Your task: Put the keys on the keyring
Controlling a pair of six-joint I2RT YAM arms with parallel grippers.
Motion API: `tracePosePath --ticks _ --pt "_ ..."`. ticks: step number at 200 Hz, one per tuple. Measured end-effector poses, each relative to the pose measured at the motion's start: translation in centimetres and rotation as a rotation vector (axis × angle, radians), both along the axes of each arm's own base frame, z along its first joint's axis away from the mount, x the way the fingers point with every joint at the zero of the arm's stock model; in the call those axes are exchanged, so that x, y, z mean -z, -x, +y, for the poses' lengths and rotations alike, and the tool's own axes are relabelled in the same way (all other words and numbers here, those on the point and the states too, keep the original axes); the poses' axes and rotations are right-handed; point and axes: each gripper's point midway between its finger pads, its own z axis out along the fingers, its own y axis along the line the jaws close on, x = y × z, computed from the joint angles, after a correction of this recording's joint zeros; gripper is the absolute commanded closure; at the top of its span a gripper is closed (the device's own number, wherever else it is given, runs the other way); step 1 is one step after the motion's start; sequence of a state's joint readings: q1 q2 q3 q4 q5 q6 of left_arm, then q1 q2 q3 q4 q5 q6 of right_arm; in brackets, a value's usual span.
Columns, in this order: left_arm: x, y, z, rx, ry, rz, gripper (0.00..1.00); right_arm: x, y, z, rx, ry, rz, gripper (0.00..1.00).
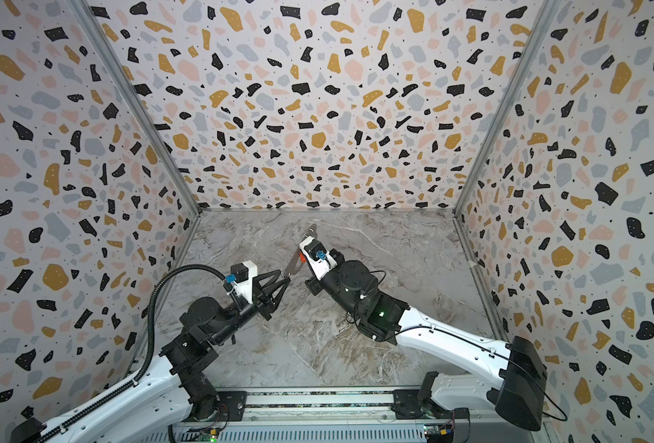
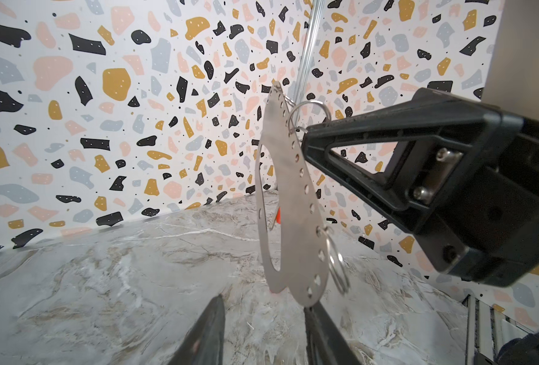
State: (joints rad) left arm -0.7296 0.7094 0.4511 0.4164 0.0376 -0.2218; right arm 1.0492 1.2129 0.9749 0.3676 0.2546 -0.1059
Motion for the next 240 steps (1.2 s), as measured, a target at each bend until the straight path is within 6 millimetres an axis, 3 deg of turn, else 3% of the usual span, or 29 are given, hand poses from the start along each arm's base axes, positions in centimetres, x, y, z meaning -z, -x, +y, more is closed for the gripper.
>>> tracePosePath --ticks 57,110,156,184,214,240 --pt "-1.2 0.0 0.0 -0.007 0.001 -0.07 0.61 1.2 0.8 0.6 -0.052 0.035 0.024 1.0" --pt "-2.0 0.2 0.0 -0.002 -0.006 -0.122 0.91 1.5 1.3 0.2 -0.069 0.037 0.042 1.0" --pt "-2.1 0.8 -0.2 0.026 -0.024 -0.139 0.92 2.2 1.3 -0.3 -0.064 0.034 0.066 1.0" --pt "-1.8 1.0 -0.5 0.047 -0.037 -0.138 1.0 2.7 1.3 -0.5 -0.065 0.043 0.079 1.0" --pt "-1.8 1.0 -0.8 0.055 -0.044 -0.136 1.0 3.1 1.2 -0.7 -0.067 0.057 0.092 1.0" --pt "-2.0 0.7 -1.0 0.055 -0.048 -0.13 1.0 3.1 1.1 -1.1 -0.06 0.062 0.096 0.83"
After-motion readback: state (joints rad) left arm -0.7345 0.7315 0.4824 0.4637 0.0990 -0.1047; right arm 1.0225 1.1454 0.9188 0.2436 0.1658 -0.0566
